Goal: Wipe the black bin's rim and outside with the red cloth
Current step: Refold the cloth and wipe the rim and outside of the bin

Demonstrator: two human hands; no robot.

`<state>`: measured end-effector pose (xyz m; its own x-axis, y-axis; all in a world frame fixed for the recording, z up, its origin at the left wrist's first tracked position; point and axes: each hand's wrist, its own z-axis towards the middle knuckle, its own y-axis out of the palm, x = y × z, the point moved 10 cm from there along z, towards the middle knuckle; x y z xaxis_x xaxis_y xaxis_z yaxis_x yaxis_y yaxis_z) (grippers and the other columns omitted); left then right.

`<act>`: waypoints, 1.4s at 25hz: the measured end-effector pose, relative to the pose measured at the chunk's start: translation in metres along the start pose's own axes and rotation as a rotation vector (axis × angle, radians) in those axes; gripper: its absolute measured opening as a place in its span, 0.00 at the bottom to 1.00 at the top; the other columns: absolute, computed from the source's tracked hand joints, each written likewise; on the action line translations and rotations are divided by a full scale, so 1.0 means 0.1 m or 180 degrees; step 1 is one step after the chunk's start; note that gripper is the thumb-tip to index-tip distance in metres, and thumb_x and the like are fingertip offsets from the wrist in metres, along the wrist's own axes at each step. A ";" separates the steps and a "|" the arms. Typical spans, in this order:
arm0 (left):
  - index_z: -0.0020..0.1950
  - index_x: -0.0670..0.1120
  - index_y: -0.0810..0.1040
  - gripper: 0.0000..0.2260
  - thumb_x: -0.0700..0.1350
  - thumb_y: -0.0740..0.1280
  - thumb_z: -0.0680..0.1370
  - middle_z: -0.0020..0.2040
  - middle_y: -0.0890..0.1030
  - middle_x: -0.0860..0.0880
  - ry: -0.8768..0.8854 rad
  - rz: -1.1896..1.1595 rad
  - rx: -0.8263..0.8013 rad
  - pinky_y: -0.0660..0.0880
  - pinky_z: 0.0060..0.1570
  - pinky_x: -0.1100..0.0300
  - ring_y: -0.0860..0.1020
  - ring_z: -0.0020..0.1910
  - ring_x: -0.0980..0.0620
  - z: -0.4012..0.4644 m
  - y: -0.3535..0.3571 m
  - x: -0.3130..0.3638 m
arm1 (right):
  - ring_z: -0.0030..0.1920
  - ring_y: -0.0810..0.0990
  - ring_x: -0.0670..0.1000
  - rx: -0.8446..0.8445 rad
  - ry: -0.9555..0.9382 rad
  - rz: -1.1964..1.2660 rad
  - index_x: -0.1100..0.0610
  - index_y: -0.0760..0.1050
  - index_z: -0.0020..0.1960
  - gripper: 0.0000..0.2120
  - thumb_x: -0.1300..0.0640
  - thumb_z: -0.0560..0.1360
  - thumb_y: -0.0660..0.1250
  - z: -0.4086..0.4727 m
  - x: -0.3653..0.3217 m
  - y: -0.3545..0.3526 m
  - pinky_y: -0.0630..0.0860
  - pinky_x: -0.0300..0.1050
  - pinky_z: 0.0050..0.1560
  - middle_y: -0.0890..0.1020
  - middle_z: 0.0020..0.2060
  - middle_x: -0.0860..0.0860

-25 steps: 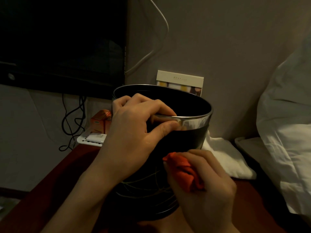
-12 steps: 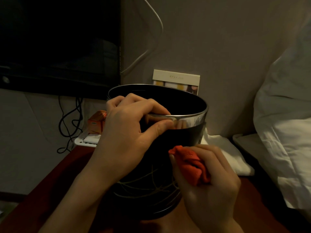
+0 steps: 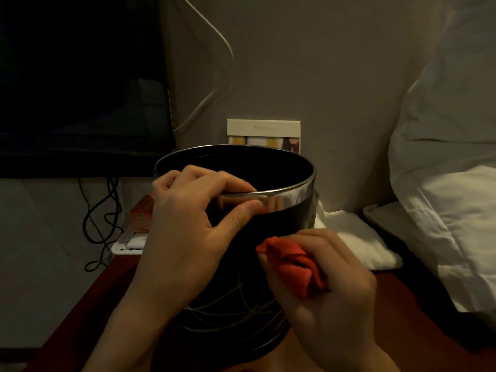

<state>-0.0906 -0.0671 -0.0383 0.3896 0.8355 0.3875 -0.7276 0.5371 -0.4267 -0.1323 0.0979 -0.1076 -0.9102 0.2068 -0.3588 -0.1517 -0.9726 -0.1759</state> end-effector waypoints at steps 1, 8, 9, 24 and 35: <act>0.45 0.64 0.76 0.07 0.62 0.63 0.70 0.47 0.75 0.64 -0.0030 -0.0007 -0.0016 0.60 0.52 0.65 0.62 0.55 0.76 0.00 0.00 -0.02 | 0.48 0.82 0.42 0.0081 0.0041 0.0014 0.57 0.84 0.51 0.11 0.50 0.75 0.75 0.03 0.01 -0.05 0.76 0.32 0.48 0.83 0.47 0.47; 0.45 0.66 0.76 0.07 0.63 0.62 0.69 0.50 0.74 0.65 -0.0156 0.0013 -0.0069 0.56 0.51 0.78 0.63 0.57 0.70 0.00 0.01 -0.07 | 0.49 0.81 0.41 0.0024 0.0079 0.0098 0.55 0.83 0.53 0.11 0.49 0.75 0.75 -0.04 0.06 0.04 0.76 0.32 0.46 0.82 0.48 0.45; 0.45 0.66 0.76 0.08 0.63 0.62 0.69 0.50 0.74 0.65 -0.0174 0.0014 -0.0077 0.55 0.51 0.79 0.63 0.57 0.69 0.00 0.01 -0.08 | 0.48 0.81 0.40 0.0007 0.0088 0.0101 0.55 0.83 0.53 0.11 0.49 0.75 0.75 -0.04 0.06 0.04 0.76 0.31 0.46 0.82 0.48 0.45; 0.45 0.66 0.75 0.07 0.63 0.62 0.70 0.51 0.74 0.65 -0.0137 0.0045 -0.0075 0.55 0.52 0.79 0.63 0.55 0.72 0.00 0.01 -0.07 | 0.48 0.82 0.43 0.0248 0.0037 -0.0042 0.58 0.84 0.51 0.11 0.51 0.74 0.76 0.04 0.00 -0.11 0.74 0.30 0.50 0.83 0.47 0.49; 0.44 0.65 0.75 0.04 0.60 0.66 0.70 0.47 0.75 0.64 -0.0076 0.0075 0.0008 0.58 0.54 0.72 0.62 0.55 0.74 0.00 0.00 -0.05 | 0.48 0.82 0.43 0.0128 -0.0012 -0.0002 0.59 0.85 0.51 0.12 0.52 0.74 0.76 -0.07 0.06 0.00 0.77 0.34 0.48 0.83 0.48 0.49</act>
<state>-0.0923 -0.0712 -0.0406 0.3587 0.8450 0.3967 -0.7379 0.5169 -0.4339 -0.1347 0.0997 -0.1162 -0.9115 0.2073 -0.3552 -0.1677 -0.9760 -0.1392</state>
